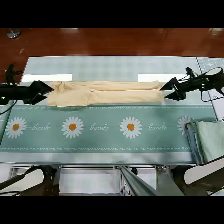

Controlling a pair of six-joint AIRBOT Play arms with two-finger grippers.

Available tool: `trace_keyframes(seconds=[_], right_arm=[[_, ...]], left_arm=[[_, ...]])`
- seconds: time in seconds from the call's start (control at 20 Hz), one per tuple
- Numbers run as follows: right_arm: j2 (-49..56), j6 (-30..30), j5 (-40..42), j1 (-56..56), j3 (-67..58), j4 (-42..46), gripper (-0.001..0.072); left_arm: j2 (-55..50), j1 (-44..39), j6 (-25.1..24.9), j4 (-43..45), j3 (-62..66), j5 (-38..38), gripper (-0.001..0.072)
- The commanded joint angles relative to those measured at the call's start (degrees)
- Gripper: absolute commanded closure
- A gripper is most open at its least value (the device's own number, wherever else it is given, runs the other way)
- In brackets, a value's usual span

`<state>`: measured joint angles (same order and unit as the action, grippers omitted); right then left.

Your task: Fold the shirts.

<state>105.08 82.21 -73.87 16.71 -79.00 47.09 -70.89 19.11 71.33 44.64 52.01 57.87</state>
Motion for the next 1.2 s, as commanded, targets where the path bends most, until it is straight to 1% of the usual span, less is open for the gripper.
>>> trace_keyframes(seconds=[0.0,0.05,0.1,0.15,0.2,0.25,0.3,0.35,0.45,0.5,0.6,0.75,0.85,1.0,1.15], right_arm=[[1.33,2.62,1.68,-3.45,0.04,1.20,0.0111],[1.42,2.62,1.88,-4.15,-0.22,0.57,0.0218],[1.40,2.03,1.57,-4.63,-0.76,0.09,0.0411],[1.38,-0.33,-0.09,-4.81,-1.84,-1.18,0.0684],[1.09,-1.75,-2.01,-4.79,-3.13,-2.14,0.0684],[0.02,-2.38,-3.69,-4.66,-4.31,-1.60,0.0684],[-2.05,-2.32,-4.02,-4.28,-4.44,-0.02,0.0685],[-4.92,-2.34,-4.11,-4.26,-4.44,3.13,0.0685],[-12.31,-4.20,-4.81,-5.14,-4.42,10.99,0.0686],[-16.76,-4.24,-5.27,-5.90,-4.07,15.39,0.0686],[-25.44,-3.41,-5.27,-6.21,-1.53,17.73,0.0686],[-37.16,-2.08,-5.31,-6.56,4.44,17.31,0.0686],[-43.41,-0.87,-5.90,-6.97,8.37,17.27,0.0686],[-49.35,0.31,-6.34,-7.98,11.67,17.35,0.0685],[-51.19,1.16,-6.32,-9.70,11.74,17.35,0.0685]], left_arm=[[3.17,-7.80,-3.19,-5.20,-3.63,-7.74,0.0007],[2.60,-10.40,-3.19,-6.91,-3.63,-9.68,0.0007],[1.90,-13.16,-3.21,-8.98,-3.61,-11.06,0.0007],[1.11,-15.56,-3.21,-10.05,-3.28,-11.67,0.0008],[0.26,-18.01,-3.21,-10.21,-2.67,-11.85,0.0016],[-0.57,-20.20,-3.21,-10.21,-1.99,-11.82,0.0168],[-1.20,-22.12,-3.30,-10.19,-1.40,-11.80,0.0543],[-1.70,-24.24,-4.81,-10.43,-0.72,-11.89,0.0688],[-1.99,-29.29,-14.21,-9.46,1.42,-12.79,0.0691],[-2.10,-32.13,-13.42,-8.63,2.21,-15.85,0.0691],[-3.76,-37.57,-10.16,-8.61,4.83,-22.56,0.0692],[-11.80,-44.63,-5.99,-8.59,14.05,-22.86,0.0691],[-19.34,-48.52,-1.99,-7.98,21.68,-21.00,0.0692],[-31.04,-53.86,4.31,-7.98,33.38,-13.20,0.0691],[-39.17,-59.14,7.13,-7.98,40.44,-7.56,0.0692]])
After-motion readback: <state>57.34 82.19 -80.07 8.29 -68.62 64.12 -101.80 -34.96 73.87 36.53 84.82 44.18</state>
